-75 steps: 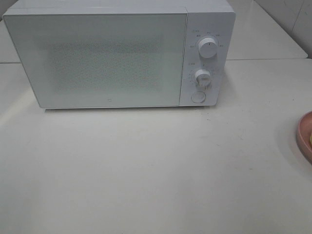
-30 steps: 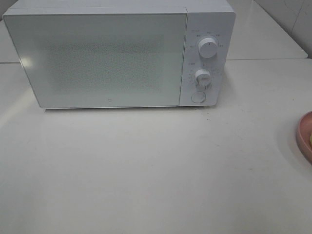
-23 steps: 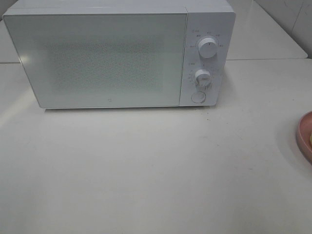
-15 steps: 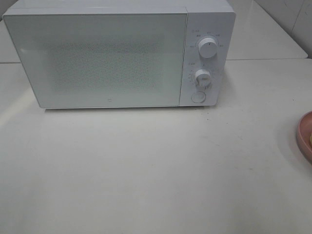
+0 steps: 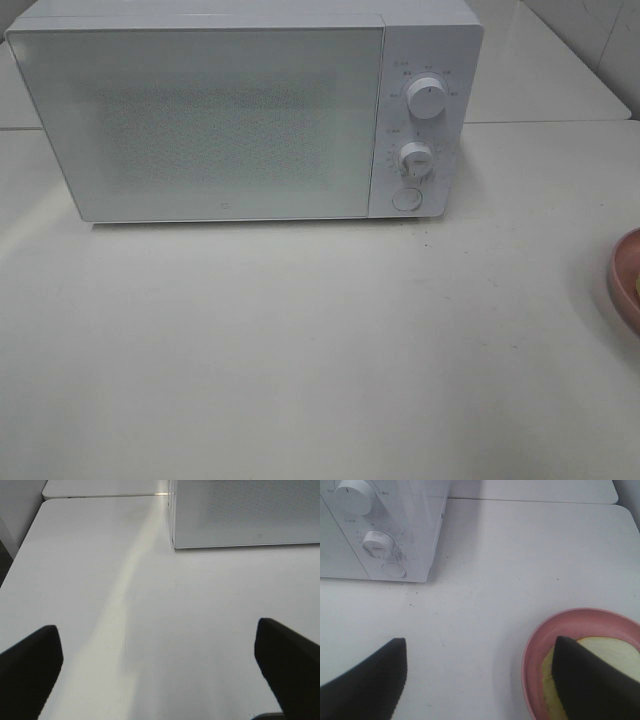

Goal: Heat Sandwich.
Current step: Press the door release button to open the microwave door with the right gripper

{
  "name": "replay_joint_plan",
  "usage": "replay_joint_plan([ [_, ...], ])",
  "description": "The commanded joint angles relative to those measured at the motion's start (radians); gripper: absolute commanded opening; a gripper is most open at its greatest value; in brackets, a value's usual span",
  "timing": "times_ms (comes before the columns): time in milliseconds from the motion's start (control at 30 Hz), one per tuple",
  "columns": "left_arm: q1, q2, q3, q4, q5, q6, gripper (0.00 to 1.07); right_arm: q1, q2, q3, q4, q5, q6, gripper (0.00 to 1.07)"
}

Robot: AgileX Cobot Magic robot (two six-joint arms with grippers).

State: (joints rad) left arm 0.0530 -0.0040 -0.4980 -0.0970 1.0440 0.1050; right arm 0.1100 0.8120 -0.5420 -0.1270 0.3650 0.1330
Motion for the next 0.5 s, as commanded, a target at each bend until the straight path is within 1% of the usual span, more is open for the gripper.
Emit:
replay_joint_plan([
  [33,-0.001,-0.027,0.002,-0.001,-0.015,-0.003,1.01,-0.006,0.034,-0.005,0.000,-0.057,-0.002,0.76],
  [133,-0.001,-0.027,0.002,-0.001,-0.015,-0.003,1.01,-0.006,0.102,-0.005,0.000,-0.144,0.000,0.76],
  [200,-0.001,-0.027,0.002,-0.001,-0.015,-0.003,1.01,-0.006,0.120,-0.005,0.000,-0.164,0.000,0.76],
  [300,-0.001,-0.027,0.002,-0.001,-0.015,-0.003,1.01,-0.006,0.193,-0.005,0.000,-0.270,0.000,0.76],
  [367,-0.001,-0.027,0.002,-0.001,-0.015,-0.003,1.01,-0.006,0.210,-0.005,0.000,-0.296,0.000,0.76],
  [400,-0.001,-0.027,0.002,-0.001,-0.015,-0.003,1.01,-0.006,0.250,-0.005,0.000,-0.365,0.000,0.76],
  [467,-0.001,-0.027,0.002,-0.001,-0.015,-0.003,1.01,-0.002,0.291,-0.004,0.000,-0.435,0.000,0.76],
  [500,-0.001,-0.027,0.002,-0.001,-0.015,-0.003,1.01,-0.002,0.291,-0.004,0.000,-0.435,0.000,0.76],
])
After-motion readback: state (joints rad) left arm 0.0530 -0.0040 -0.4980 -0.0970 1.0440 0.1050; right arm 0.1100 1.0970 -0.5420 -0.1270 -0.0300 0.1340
